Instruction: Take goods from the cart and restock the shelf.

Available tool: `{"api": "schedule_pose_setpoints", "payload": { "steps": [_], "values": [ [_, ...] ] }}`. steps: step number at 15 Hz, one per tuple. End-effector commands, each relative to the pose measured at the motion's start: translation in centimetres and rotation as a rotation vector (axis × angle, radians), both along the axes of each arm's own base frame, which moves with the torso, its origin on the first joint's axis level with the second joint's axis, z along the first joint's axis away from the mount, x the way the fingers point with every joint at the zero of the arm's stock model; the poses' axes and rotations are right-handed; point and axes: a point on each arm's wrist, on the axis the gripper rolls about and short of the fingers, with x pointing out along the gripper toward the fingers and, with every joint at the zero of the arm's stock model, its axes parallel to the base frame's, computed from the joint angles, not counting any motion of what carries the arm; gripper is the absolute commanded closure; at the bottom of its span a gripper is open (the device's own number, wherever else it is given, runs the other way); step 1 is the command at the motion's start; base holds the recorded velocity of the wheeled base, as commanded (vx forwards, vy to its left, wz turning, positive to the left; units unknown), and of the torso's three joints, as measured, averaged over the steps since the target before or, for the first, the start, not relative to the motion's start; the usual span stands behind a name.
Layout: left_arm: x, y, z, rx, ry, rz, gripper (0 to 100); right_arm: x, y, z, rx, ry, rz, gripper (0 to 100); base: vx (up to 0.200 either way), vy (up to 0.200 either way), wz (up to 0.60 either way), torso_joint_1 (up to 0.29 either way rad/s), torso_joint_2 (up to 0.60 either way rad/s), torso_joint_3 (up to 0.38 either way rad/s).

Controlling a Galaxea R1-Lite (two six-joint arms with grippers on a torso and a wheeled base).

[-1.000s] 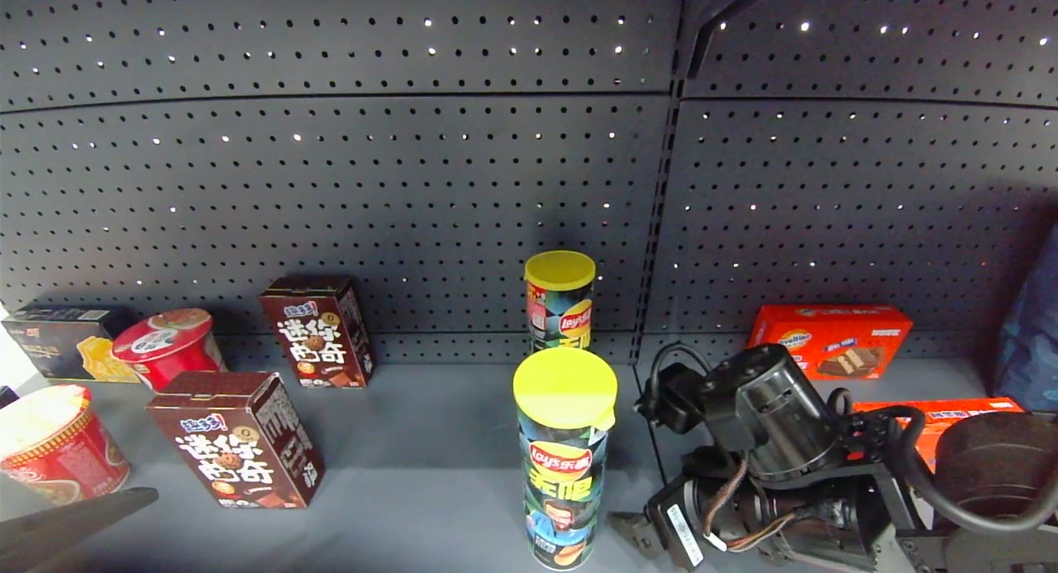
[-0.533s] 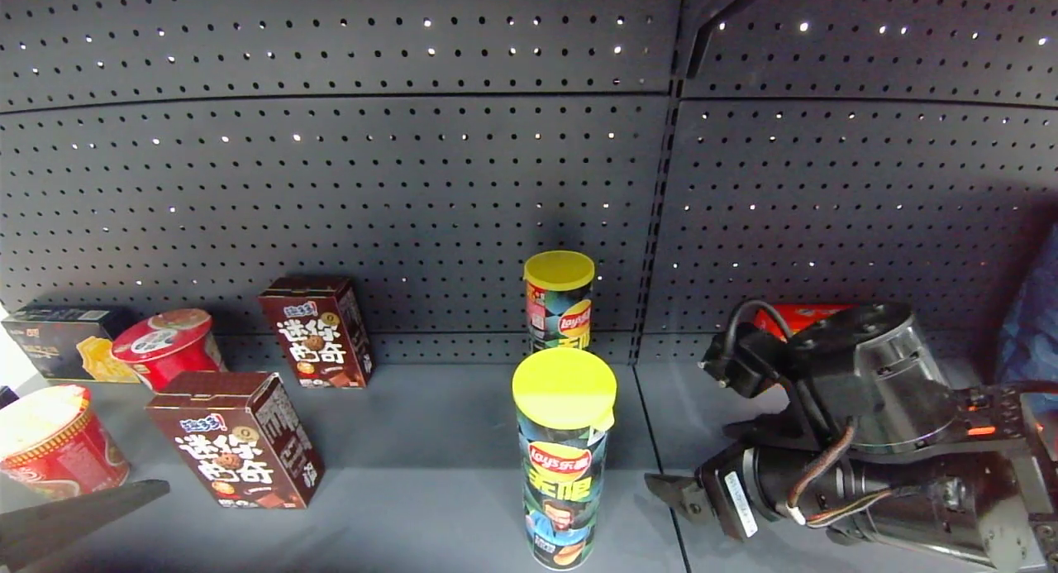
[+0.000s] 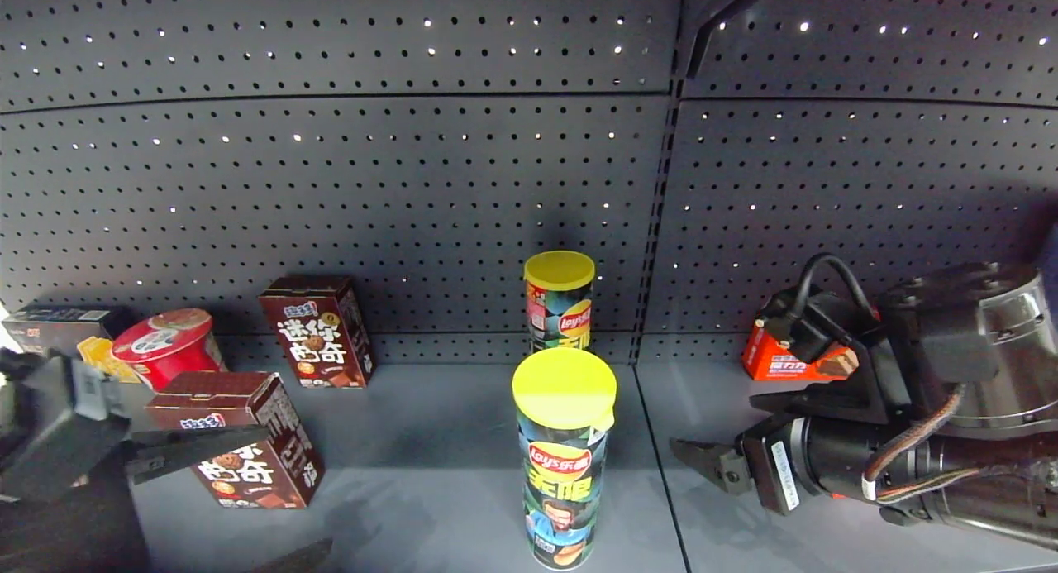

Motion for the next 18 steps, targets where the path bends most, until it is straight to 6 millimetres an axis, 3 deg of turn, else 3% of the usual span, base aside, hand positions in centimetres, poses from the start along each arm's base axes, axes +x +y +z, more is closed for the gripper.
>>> {"api": "schedule_pose_setpoints", "payload": {
  "steps": [1, 5, 8, 18],
  "values": [
    [2.8, -1.5, -1.0, 0.071, 0.085, -0.019, 0, -0.4, -0.4, 0.5, 0.016, -0.016, -0.002, 0, 0.000, 0.000, 0.00, 0.000, 0.00, 0.000],
    [4.4, -3.5, -0.4, 0.116, 0.067, -0.086, 0, -0.6, -0.6, 0.1, 0.011, -0.008, 0.003, 0, 0.000, 0.000, 0.00, 0.000, 0.00, 0.000],
    [4.6, -5.5, -0.3, 0.133, 0.064, -0.153, 0, -0.8, -0.8, -0.4, -0.001, 0.006, 0.005, 0, 0.000, 0.000, 0.00, 0.000, 0.00, 0.000],
    [6.8, -9.0, -4.1, 0.262, 0.206, -0.188, 0, -0.5, -1.0, -0.8, -0.008, 0.020, -0.004, 0, 0.000, 0.000, 0.00, 0.000, 0.00, 0.000]
  ]
}}
